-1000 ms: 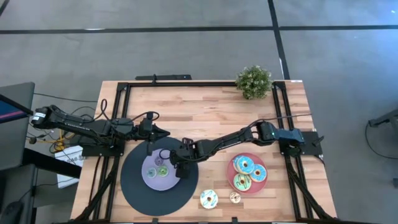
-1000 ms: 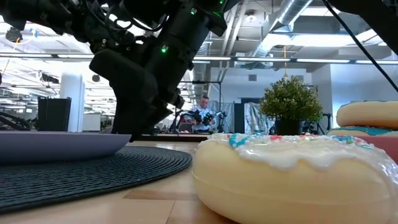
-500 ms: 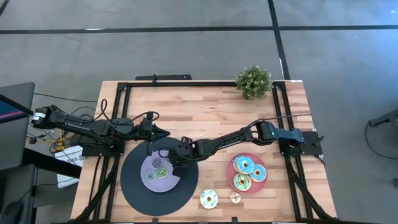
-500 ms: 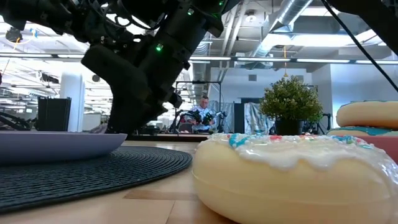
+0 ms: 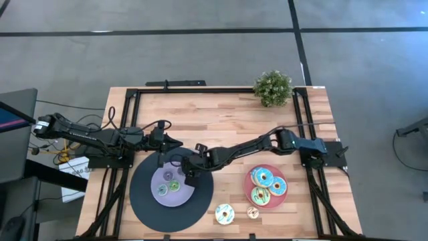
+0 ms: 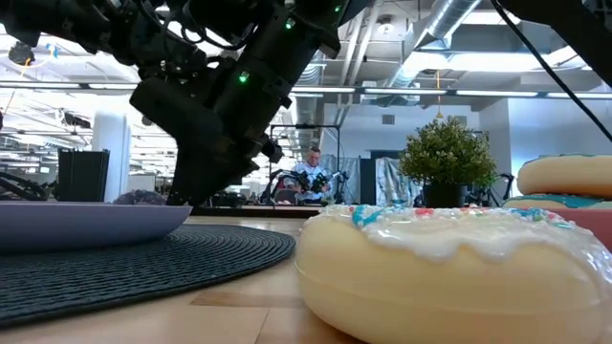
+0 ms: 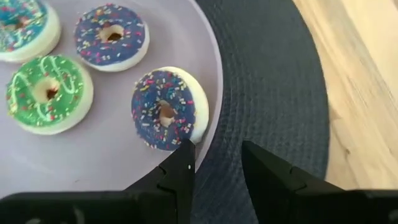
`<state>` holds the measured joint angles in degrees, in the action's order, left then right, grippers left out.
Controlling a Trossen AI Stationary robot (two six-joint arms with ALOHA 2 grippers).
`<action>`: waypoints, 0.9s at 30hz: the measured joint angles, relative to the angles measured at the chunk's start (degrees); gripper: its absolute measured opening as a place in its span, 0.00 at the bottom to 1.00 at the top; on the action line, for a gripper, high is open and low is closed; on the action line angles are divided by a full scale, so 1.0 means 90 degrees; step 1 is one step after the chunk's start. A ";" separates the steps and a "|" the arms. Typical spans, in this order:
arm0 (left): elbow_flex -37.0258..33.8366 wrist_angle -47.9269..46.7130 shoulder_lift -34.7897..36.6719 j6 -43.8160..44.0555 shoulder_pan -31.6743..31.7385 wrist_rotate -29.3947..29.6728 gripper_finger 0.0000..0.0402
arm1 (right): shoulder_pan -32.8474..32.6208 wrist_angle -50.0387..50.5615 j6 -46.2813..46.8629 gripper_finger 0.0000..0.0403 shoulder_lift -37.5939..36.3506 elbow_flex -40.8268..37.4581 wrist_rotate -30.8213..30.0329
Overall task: Pick & Place donuts
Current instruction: Adjust the small dark blue donut on the purple plate, then put the large white donut on the pink plate
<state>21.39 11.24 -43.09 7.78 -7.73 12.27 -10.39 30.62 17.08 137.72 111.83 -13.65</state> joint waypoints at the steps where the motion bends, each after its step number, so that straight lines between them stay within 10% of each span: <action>1: 0.0000 -0.0001 0.0000 -0.0001 0.0001 0.0000 0.01 | -0.0006 0.0073 -0.0002 0.30 -0.0028 0.0000 0.0003; 11: 0.0000 -0.0002 0.0000 0.0001 -0.0001 0.0000 0.01 | 0.0000 0.0275 -0.0116 0.30 -0.0563 0.0007 0.0088; 27: 0.0000 0.0001 0.0000 0.0021 -0.0002 0.0001 0.01 | -0.0969 0.4730 0.0882 0.30 -0.2056 -0.0018 -0.0748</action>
<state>21.39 11.25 -43.09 7.97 -7.75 12.28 -19.11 73.19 25.01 119.22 111.67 -20.38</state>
